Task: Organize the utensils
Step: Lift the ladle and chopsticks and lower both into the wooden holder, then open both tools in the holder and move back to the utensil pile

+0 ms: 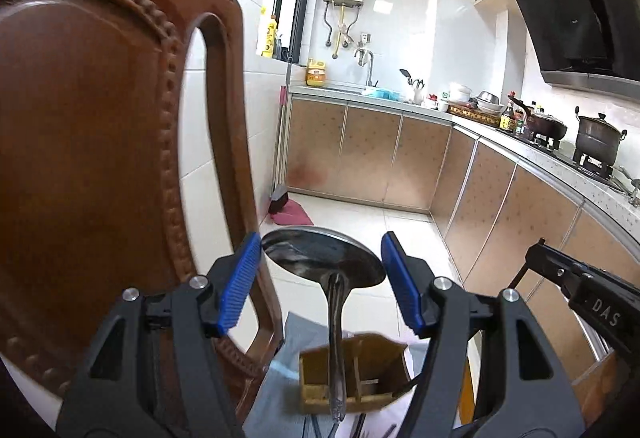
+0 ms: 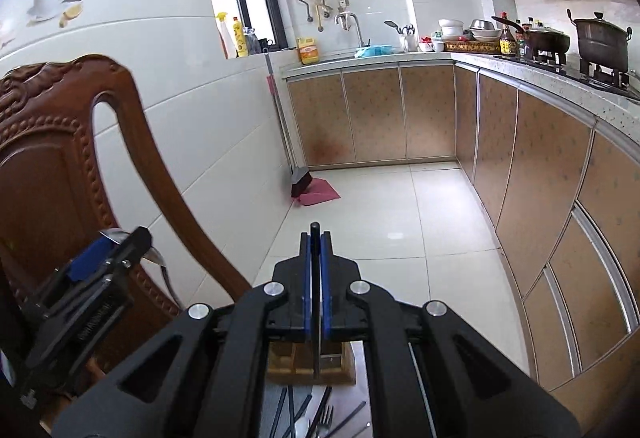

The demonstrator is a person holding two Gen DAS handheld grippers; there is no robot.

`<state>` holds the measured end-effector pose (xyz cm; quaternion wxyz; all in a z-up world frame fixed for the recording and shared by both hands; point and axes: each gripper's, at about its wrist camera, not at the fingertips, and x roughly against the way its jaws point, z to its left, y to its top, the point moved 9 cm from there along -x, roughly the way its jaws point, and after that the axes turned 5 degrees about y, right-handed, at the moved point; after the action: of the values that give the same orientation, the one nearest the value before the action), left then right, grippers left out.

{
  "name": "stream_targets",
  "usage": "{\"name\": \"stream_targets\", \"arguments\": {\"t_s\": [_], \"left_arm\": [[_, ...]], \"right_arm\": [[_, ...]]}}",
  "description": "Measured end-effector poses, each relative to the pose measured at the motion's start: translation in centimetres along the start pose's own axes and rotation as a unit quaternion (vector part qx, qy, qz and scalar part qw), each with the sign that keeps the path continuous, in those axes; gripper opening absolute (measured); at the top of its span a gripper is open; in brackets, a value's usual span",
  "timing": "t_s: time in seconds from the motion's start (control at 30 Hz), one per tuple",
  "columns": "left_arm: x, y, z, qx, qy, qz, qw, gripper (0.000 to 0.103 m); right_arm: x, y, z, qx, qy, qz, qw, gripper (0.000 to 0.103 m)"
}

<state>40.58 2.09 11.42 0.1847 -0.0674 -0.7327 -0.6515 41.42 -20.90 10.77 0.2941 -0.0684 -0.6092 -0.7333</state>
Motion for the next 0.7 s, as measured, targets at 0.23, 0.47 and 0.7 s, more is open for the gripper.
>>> {"name": "stream_targets", "arguments": {"t_s": [0.23, 0.47, 0.7], "left_arm": [[-5.7, -2.9, 0.1, 0.008, 0.017, -0.010, 0.9998, 0.062], [-9.4, -7.2, 0.7, 0.002, 0.032, 0.024, 0.9992, 0.062], [-7.3, -7.7, 1.3, -0.002, 0.043, 0.008, 0.9990, 0.082]], "right_arm": [[-5.0, -2.9, -0.9, 0.000, -0.004, 0.029, 1.000, 0.005], [-8.5, -8.3, -2.5, -0.002, -0.015, 0.082, 0.996, 0.005], [-7.8, -9.7, -3.2, 0.003, -0.031, 0.101, 0.994, 0.031]]}}
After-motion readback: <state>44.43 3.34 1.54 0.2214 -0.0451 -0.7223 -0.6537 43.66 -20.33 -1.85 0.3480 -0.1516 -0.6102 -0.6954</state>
